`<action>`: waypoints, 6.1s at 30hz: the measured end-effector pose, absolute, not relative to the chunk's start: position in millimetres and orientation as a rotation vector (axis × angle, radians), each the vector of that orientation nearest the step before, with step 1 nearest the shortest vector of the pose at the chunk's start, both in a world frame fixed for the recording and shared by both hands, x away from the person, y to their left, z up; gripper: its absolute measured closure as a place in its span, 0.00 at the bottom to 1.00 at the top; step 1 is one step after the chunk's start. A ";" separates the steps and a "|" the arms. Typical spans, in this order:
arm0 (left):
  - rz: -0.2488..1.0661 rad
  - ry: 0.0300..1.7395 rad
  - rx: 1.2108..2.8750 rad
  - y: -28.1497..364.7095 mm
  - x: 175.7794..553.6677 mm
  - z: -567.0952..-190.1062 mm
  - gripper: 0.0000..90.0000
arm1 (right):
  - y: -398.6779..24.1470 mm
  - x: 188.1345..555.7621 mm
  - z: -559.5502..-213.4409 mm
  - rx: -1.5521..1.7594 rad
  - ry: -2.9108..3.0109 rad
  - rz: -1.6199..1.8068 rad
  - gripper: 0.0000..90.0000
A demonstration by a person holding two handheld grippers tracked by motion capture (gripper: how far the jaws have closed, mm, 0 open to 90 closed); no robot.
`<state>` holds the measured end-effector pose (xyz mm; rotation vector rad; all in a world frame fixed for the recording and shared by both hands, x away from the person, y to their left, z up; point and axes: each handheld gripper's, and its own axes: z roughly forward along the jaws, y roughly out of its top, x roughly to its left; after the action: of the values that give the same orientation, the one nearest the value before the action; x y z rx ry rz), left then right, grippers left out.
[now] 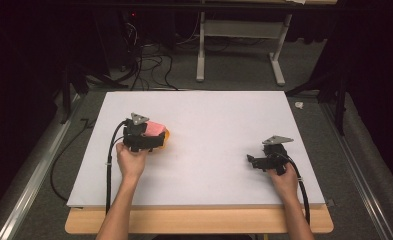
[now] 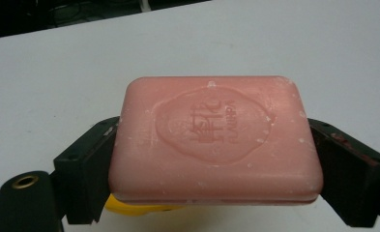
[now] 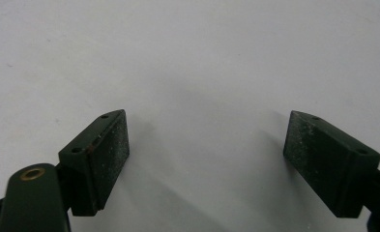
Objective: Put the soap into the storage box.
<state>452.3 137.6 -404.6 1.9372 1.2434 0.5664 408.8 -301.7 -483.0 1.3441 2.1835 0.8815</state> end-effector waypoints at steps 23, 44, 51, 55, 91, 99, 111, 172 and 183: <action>0.579 1.372 1.986 136.7 479.6 -430.9 0.15 | -301.5 408.7 -483.0 1.350 2.182 0.883 0.19; 0.567 1.415 1.979 134.1 483.6 -442.5 0.15 | -301.7 408.8 -483.0 1.344 2.184 0.882 0.19; 0.556 1.436 1.987 133.3 486.1 -446.1 0.15 | -301.5 408.7 -483.0 1.347 2.183 0.882 0.19; 0.545 1.444 1.983 132.7 486.9 -446.7 0.15 | -301.6 408.7 -483.0 1.344 2.183 0.881 0.19; 0.609 1.313 1.907 136.8 460.6 -415.1 0.16 | -301.5 408.7 -483.0 1.347 2.183 0.881 0.19; 0.558 1.240 1.920 133.2 448.3 -405.5 0.17 | -301.4 408.6 -483.0 1.347 2.183 0.882 0.19; 0.517 1.160 1.927 125.6 429.1 -394.4 0.17 | -301.4 408.6 -483.0 1.347 2.183 0.882 0.19; 0.358 0.885 2.028 94.2 377.8 -420.3 0.16 | -301.4 408.6 -483.0 1.347 2.183 0.882 0.19; 0.316 0.856 2.053 81.8 376.6 -426.8 0.17 | -301.4 408.5 -483.0 1.347 2.183 0.881 0.19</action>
<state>376.6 81.8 -426.8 2.0525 0.8561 0.3156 408.5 -301.4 -483.0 1.3471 2.1826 0.8814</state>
